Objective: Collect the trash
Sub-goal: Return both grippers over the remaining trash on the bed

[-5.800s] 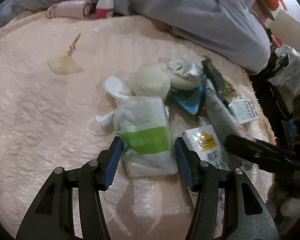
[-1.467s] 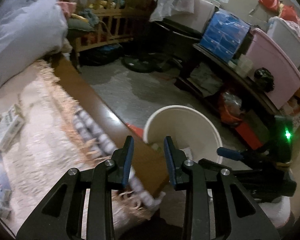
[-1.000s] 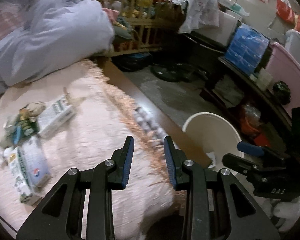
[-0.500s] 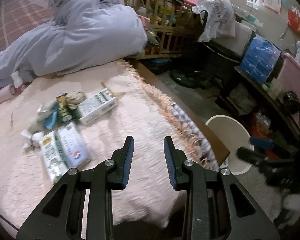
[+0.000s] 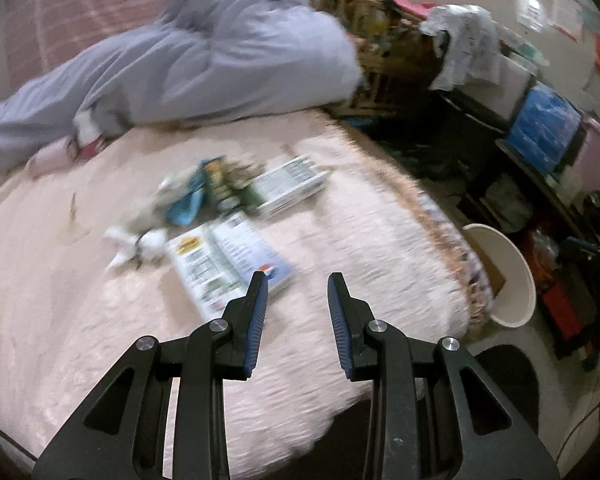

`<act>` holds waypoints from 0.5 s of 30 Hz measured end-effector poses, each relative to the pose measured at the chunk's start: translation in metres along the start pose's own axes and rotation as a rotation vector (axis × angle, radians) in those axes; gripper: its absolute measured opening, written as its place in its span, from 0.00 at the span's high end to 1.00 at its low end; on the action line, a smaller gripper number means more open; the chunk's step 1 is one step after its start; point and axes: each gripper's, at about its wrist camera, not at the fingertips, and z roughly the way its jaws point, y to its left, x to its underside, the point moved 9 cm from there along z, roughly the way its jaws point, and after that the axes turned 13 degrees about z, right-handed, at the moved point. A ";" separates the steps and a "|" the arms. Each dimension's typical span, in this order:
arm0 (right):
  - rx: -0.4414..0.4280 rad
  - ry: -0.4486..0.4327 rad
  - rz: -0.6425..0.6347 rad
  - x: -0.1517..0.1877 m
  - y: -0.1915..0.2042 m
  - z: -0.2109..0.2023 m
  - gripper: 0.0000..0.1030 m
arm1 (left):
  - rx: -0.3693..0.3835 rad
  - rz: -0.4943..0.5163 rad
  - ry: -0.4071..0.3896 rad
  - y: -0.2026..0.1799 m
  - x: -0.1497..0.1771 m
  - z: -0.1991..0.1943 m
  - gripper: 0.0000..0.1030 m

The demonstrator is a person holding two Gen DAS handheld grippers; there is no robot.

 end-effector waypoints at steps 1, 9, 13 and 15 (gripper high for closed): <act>-0.012 0.005 0.003 0.000 0.004 0.004 0.21 | -0.006 -0.025 0.008 0.011 0.007 0.000 0.72; -0.106 0.113 -0.058 0.012 0.067 0.066 0.21 | -0.079 -0.188 0.068 0.090 0.050 0.005 0.72; -0.171 0.183 -0.096 0.018 0.110 0.101 0.21 | -0.070 -0.259 0.075 0.107 0.057 0.011 0.72; -0.184 0.213 -0.130 0.022 0.131 0.118 0.21 | -0.047 -0.279 0.074 0.107 0.055 0.016 0.72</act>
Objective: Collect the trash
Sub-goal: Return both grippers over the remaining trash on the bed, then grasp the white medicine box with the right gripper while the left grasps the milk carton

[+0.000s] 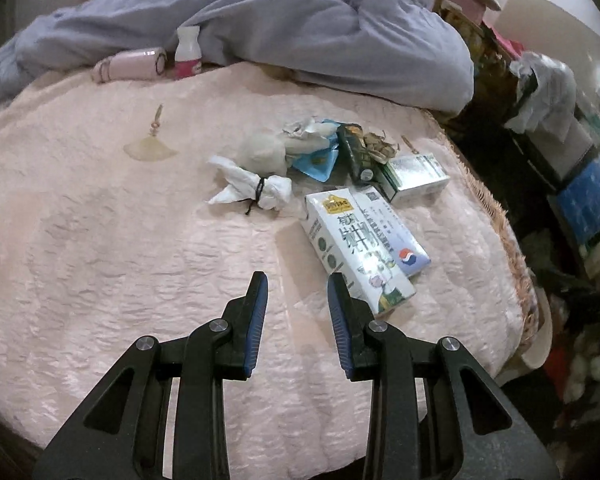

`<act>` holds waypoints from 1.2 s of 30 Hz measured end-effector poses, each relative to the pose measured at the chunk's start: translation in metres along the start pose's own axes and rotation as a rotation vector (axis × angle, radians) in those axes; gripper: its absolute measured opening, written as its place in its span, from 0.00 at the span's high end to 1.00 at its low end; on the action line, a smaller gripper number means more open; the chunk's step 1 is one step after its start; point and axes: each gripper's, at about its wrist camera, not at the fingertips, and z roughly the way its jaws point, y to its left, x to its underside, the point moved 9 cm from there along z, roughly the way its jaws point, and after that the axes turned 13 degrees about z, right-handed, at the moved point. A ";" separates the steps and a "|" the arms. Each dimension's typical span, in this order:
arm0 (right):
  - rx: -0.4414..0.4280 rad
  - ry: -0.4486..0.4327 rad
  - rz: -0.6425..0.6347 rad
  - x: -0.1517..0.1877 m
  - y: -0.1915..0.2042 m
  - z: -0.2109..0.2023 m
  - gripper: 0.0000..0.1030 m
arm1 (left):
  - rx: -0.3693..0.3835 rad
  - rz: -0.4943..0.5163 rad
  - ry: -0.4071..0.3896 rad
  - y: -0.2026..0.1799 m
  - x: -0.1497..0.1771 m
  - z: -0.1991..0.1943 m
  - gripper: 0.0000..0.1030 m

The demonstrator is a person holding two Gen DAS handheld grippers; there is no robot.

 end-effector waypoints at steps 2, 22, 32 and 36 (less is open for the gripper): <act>-0.002 0.036 -0.040 -0.002 0.019 0.024 0.21 | 0.018 -0.008 0.004 -0.004 -0.003 0.006 0.72; 0.129 0.165 -0.364 -0.007 0.125 0.181 0.36 | 0.040 -0.079 0.034 0.013 -0.009 0.021 0.68; 0.139 0.171 -0.362 -0.002 0.064 0.119 0.53 | 0.039 -0.007 0.054 -0.034 -0.033 0.060 0.51; 0.136 0.164 -0.331 0.002 0.045 0.101 0.53 | -0.095 0.062 0.044 -0.034 -0.040 0.074 0.49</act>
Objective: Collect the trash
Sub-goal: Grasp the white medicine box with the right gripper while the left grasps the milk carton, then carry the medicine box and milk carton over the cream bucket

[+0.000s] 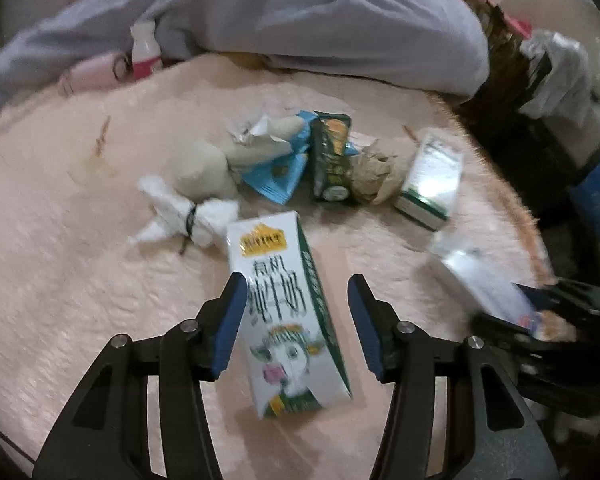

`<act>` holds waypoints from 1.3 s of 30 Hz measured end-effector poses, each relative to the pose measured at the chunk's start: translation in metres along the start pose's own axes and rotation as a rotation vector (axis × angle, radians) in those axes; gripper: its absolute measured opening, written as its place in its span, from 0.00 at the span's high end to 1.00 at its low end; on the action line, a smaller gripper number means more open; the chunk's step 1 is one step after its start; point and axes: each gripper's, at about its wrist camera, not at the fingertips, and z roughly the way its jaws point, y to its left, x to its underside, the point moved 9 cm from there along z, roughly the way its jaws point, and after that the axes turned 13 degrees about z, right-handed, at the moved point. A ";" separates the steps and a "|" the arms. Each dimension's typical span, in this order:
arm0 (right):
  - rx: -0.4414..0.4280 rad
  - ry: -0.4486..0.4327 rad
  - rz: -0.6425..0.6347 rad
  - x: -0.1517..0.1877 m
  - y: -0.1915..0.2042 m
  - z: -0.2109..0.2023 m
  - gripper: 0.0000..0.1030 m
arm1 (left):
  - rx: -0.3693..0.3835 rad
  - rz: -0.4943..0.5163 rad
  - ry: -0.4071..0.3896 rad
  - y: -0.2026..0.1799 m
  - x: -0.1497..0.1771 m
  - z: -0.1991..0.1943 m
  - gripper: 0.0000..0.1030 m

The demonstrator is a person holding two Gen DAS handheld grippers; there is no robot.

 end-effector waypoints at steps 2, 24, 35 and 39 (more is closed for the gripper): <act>-0.013 -0.004 0.022 0.004 -0.005 -0.002 0.53 | -0.058 0.018 0.028 0.007 0.000 0.010 0.46; -0.070 -0.139 0.153 0.022 -0.047 -0.073 0.54 | 0.159 0.125 -0.047 -0.101 -0.015 -0.049 0.48; -0.004 -0.212 0.288 0.056 -0.133 -0.127 0.54 | 0.237 0.251 -0.061 -0.195 -0.032 -0.064 0.48; 0.033 -0.220 0.354 0.077 -0.172 -0.137 0.54 | 0.267 0.288 -0.061 -0.225 -0.036 -0.065 0.48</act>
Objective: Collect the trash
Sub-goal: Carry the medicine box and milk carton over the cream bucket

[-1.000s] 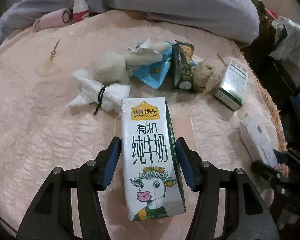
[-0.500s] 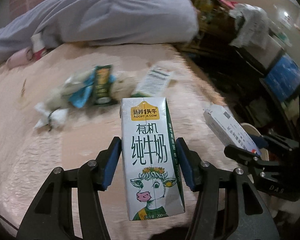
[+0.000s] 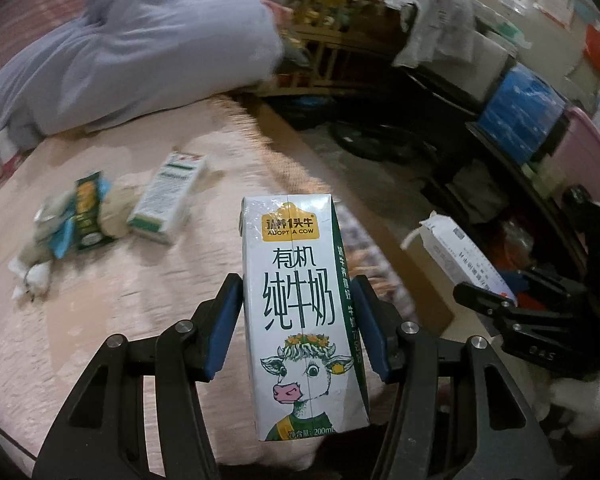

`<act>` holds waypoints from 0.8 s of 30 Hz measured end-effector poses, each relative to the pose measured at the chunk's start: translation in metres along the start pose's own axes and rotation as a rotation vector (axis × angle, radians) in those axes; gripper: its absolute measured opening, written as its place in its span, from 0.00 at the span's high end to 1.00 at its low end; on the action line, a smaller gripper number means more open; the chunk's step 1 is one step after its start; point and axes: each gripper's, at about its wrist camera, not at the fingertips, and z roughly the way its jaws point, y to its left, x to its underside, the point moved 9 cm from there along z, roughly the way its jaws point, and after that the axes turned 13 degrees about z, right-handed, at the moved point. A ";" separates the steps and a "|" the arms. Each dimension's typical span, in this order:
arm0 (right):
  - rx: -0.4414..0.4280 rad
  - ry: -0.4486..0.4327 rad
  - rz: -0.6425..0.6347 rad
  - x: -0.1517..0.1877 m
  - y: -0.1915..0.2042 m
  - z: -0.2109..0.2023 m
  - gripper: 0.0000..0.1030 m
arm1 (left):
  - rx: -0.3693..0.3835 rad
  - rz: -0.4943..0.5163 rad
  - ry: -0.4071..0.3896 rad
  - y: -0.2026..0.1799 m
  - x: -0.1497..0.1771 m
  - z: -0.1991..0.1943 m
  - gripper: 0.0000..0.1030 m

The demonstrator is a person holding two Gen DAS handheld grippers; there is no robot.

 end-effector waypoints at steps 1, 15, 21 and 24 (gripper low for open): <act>0.006 -0.001 0.017 0.001 -0.010 -0.002 0.54 | 0.008 0.011 0.001 -0.008 -0.003 0.001 0.48; 0.124 -0.014 0.208 0.028 -0.134 -0.030 0.54 | 0.130 0.153 0.043 -0.113 -0.032 0.041 0.48; 0.151 -0.011 0.275 0.040 -0.170 -0.032 0.54 | 0.209 0.188 0.080 -0.153 -0.040 0.063 0.47; 0.156 -0.001 0.304 0.045 -0.183 -0.029 0.54 | 0.228 0.194 0.095 -0.167 -0.041 0.074 0.47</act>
